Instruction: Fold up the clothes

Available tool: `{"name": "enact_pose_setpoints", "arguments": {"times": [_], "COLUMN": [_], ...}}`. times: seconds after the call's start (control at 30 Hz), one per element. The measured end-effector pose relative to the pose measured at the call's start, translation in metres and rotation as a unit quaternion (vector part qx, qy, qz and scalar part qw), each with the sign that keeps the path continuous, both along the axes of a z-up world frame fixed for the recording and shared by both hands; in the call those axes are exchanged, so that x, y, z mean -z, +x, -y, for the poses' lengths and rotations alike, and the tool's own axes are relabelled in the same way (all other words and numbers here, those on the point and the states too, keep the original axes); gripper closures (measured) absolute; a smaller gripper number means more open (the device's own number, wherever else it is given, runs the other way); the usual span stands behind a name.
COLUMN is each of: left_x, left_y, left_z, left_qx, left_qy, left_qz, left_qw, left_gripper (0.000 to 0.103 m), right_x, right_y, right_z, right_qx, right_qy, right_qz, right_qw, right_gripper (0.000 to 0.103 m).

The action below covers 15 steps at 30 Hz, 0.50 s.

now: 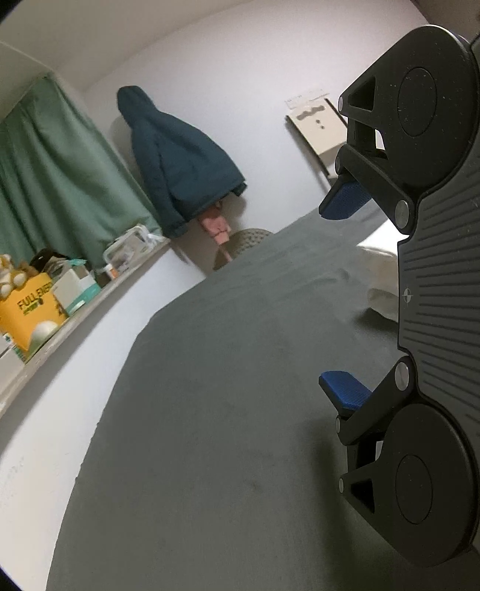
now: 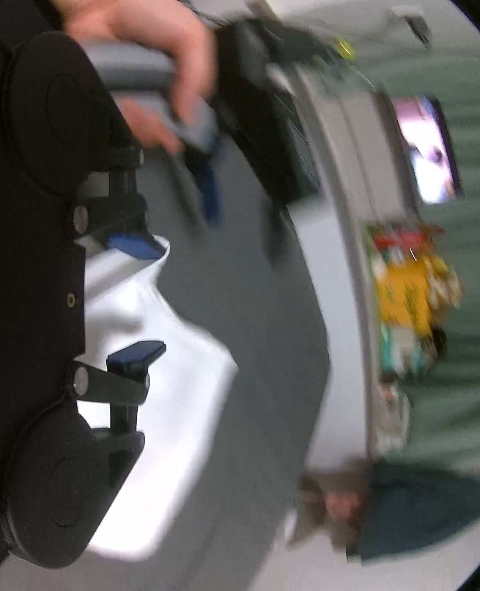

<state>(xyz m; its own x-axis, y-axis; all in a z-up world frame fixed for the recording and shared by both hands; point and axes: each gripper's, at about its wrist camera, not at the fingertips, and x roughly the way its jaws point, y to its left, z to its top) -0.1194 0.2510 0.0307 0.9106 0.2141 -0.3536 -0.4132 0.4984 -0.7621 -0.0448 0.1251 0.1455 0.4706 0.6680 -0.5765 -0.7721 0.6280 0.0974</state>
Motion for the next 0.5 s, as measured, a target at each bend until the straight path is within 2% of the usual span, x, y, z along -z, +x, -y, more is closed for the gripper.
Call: {"name": "enact_pose_setpoints", "arguments": {"times": [0.13,0.17,0.2,0.23,0.3,0.37,0.5], "left_x": [-0.004,-0.004,-0.003,-0.002,0.000,0.002,0.003], "left_y": [0.007,0.007,0.006,0.005,0.002,-0.001,-0.001], "left_z": [0.007,0.006,0.004,0.002,-0.002,-0.004,-0.002], "left_qx": [0.027,0.025,0.021,0.017,0.002,-0.011,-0.008], "left_qy": [0.025,0.024,0.019,0.015,0.005,-0.002,-0.001], "left_qz": [-0.003,-0.004,-0.004,-0.004,-0.005,-0.004,-0.004], "left_qw": [0.9993,0.9994,0.9996,0.9997,1.0000,0.9999,1.0000], "left_gripper": [0.013,0.013,0.013,0.013,0.013,0.013,0.013], "right_x": [-0.007,-0.011,-0.015,-0.018,-0.014,-0.008,0.015], "right_y": [0.041,0.045,0.049,0.049,0.047,0.039,0.024], "right_z": [0.007,0.012,0.021,0.031,0.041,0.037,0.021], "right_qx": [0.076,0.085,0.083,0.073,0.058,0.056,0.038], "right_qy": [-0.049,-0.030,0.017,0.070,0.136,0.111,0.031], "right_qz": [0.017,0.012,-0.005,-0.031,-0.095,-0.105,-0.068], "right_qw": [0.996,0.996,0.996,0.994,0.984,0.987,0.997], "right_gripper": [0.056,0.056,0.056,0.056,0.056,0.056,0.053]}}
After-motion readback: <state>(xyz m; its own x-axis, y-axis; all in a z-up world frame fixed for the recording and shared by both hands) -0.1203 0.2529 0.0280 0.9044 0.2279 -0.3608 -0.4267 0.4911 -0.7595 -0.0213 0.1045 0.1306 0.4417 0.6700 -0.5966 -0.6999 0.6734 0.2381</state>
